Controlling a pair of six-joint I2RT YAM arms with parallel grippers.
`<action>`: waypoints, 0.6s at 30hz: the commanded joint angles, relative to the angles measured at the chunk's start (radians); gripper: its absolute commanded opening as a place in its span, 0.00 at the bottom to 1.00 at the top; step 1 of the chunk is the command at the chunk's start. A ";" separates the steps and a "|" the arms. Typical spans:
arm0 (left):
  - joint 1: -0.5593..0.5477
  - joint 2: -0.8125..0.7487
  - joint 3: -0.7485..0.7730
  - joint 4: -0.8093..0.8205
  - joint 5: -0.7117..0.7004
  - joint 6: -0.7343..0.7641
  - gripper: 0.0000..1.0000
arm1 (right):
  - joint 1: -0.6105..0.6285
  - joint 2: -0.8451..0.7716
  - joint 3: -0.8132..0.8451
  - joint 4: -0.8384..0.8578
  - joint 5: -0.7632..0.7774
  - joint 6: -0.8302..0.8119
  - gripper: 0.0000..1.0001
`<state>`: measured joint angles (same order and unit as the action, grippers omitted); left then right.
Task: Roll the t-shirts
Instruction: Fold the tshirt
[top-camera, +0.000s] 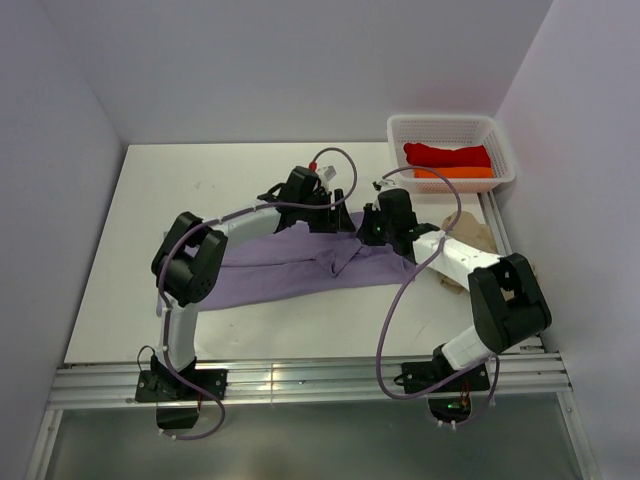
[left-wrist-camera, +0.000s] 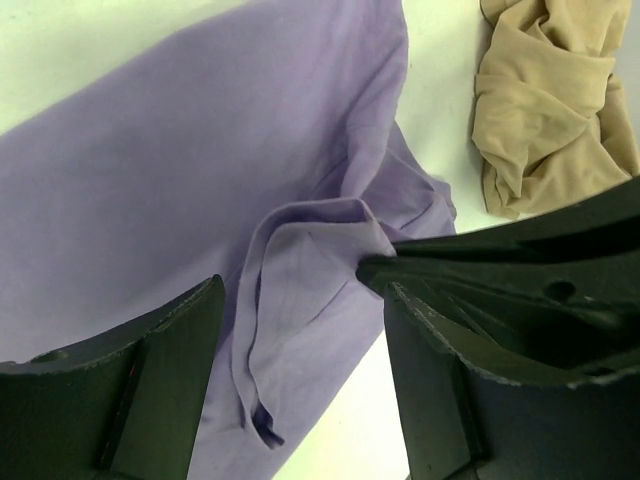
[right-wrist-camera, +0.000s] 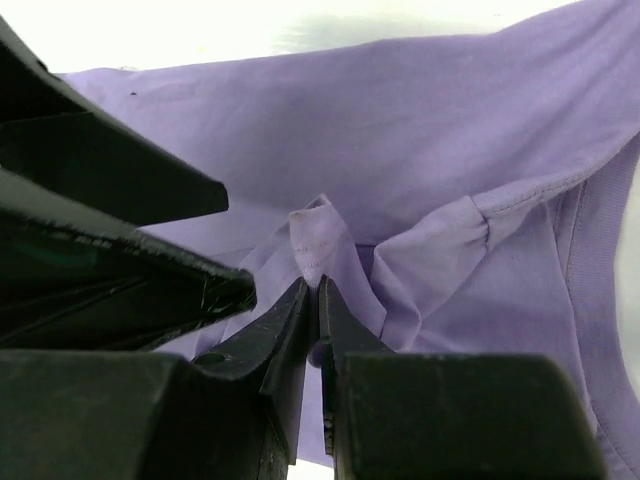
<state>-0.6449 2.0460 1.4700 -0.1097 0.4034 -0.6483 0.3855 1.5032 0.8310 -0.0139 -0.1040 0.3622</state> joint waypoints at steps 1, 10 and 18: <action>0.001 -0.001 0.012 0.099 0.031 -0.004 0.70 | 0.001 -0.044 -0.007 0.055 -0.014 0.003 0.16; -0.001 0.026 0.072 0.097 0.029 -0.017 0.69 | 0.001 -0.057 -0.013 0.039 -0.036 0.001 0.15; 0.002 0.008 0.059 0.100 0.035 -0.050 0.67 | 0.001 -0.155 -0.104 0.026 0.001 0.012 0.14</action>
<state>-0.6430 2.0750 1.5040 -0.0486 0.4217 -0.6785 0.3855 1.4246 0.7513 -0.0036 -0.1204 0.3702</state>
